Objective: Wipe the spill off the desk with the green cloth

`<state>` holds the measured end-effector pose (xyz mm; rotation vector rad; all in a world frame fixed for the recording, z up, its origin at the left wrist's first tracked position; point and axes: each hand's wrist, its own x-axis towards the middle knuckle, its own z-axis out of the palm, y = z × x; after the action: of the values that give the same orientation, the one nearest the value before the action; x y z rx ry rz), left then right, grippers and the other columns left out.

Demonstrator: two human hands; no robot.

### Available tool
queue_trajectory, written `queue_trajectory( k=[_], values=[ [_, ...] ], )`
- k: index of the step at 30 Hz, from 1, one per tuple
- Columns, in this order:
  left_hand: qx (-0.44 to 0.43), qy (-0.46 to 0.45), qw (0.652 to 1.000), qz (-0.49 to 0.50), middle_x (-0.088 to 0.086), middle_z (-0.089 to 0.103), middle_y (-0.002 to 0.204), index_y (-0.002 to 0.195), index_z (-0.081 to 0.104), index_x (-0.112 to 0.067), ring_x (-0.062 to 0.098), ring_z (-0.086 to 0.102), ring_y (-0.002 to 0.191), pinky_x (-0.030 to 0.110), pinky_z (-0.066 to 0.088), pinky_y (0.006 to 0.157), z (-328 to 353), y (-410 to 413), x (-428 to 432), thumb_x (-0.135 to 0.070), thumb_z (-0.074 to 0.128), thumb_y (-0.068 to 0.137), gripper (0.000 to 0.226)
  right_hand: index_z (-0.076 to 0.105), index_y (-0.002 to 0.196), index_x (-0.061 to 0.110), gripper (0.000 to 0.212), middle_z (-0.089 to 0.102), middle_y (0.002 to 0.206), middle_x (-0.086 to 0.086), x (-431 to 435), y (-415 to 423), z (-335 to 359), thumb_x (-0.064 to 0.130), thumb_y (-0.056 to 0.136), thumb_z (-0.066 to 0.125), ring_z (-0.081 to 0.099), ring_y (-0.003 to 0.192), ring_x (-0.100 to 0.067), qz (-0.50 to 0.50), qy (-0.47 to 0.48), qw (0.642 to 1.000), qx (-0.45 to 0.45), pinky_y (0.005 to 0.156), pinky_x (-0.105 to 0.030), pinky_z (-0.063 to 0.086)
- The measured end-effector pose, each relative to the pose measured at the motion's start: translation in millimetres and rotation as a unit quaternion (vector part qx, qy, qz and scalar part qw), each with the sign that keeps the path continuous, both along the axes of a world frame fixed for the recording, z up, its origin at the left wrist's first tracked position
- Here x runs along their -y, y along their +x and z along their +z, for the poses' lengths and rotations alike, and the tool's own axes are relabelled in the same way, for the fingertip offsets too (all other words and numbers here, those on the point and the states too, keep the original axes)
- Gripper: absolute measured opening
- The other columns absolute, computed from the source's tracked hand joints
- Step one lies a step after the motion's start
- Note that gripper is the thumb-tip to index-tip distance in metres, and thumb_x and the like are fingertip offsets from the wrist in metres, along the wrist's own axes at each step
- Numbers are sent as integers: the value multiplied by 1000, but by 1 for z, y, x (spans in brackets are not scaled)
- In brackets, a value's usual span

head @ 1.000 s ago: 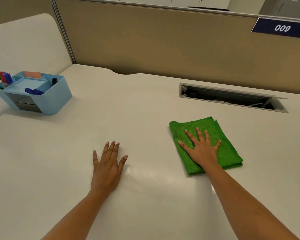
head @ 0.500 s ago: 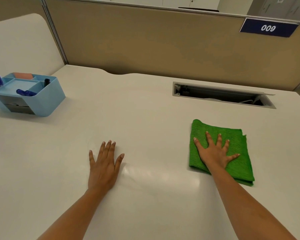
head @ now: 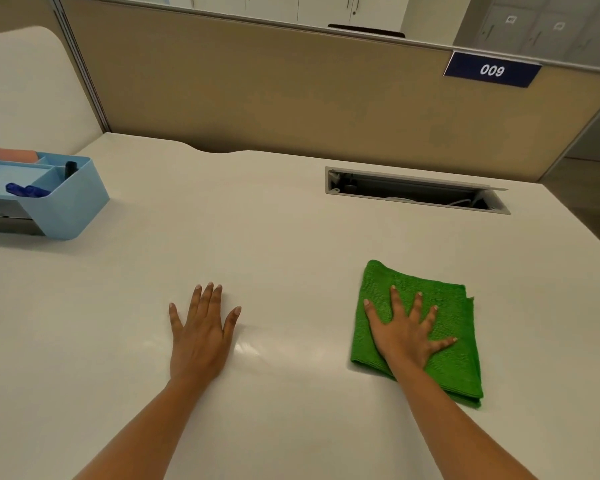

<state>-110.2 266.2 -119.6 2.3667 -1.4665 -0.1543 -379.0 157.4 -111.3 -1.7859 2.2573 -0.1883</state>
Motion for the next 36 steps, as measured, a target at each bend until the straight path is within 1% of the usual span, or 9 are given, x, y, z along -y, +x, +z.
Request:
queue_trajectory(
  k=[17,19,22,24,26,30,33,34,36],
  values=[
    [-25,3,1000,-15,-2,13,157,145,10,-20,12,1,145,49,-7,117,2,-1,0,-48,19,93,60,1,142,45,77,-11,158,-1,-56,122,-9,80,74,11,-18,143,-32,170,-17,985,-10,96,-72,-22],
    [-23,8,1000,-17,-2,12,157,145,10,-20,12,0,145,50,-7,117,2,-2,0,-53,11,91,64,2,142,45,77,-10,158,-2,-54,131,-9,80,75,13,-18,143,-32,178,-20,984,-6,96,-72,-22],
    [-16,6,1000,-18,-3,11,157,145,8,-20,11,0,145,48,-8,116,4,-3,0,-71,-23,68,98,4,143,44,77,-9,158,-2,-46,144,-8,79,75,15,-17,143,-32,185,-20,983,0,96,-72,-22],
    [-22,8,1000,-17,-4,10,157,145,7,-21,11,-1,145,48,-8,116,4,-2,0,-71,-34,57,110,5,143,44,76,-9,158,-2,-40,152,-7,79,76,16,-17,143,-32,186,-18,982,2,96,-72,-22],
    [-32,12,999,-17,-4,9,157,145,6,-22,10,-2,145,47,-8,116,5,-1,-1,-70,-32,60,106,5,143,44,76,-8,159,-2,-33,159,-6,79,76,16,-16,143,-32,183,-17,983,4,97,-73,-20],
    [-54,19,998,-18,-5,6,158,145,4,-23,9,-5,144,48,-8,118,5,-2,-3,-58,0,86,70,6,144,43,75,-7,159,-4,-20,176,-3,77,78,17,-15,143,-33,172,-18,985,10,98,-74,-17],
    [-48,17,998,-25,-6,3,158,145,1,-23,8,-7,144,43,-11,117,7,-1,-3,-68,-24,69,92,6,144,42,75,-7,159,-5,-10,192,0,76,79,19,-15,143,-34,166,-21,986,15,98,-74,-16],
    [-50,16,998,-23,-6,3,158,145,1,-23,8,-8,144,42,-11,117,6,1,-2,-67,-26,68,94,6,144,41,74,-7,159,-5,-6,199,-1,76,79,19,-15,143,-34,165,-21,986,17,98,-74,-16],
    [-61,7,998,-25,-6,3,158,145,1,-23,7,-8,144,43,-11,118,6,1,-1,-61,-14,79,78,6,144,41,74,-7,159,-6,0,208,1,75,80,19,-15,143,-35,162,-21,986,20,98,-75,-16]
  ],
)
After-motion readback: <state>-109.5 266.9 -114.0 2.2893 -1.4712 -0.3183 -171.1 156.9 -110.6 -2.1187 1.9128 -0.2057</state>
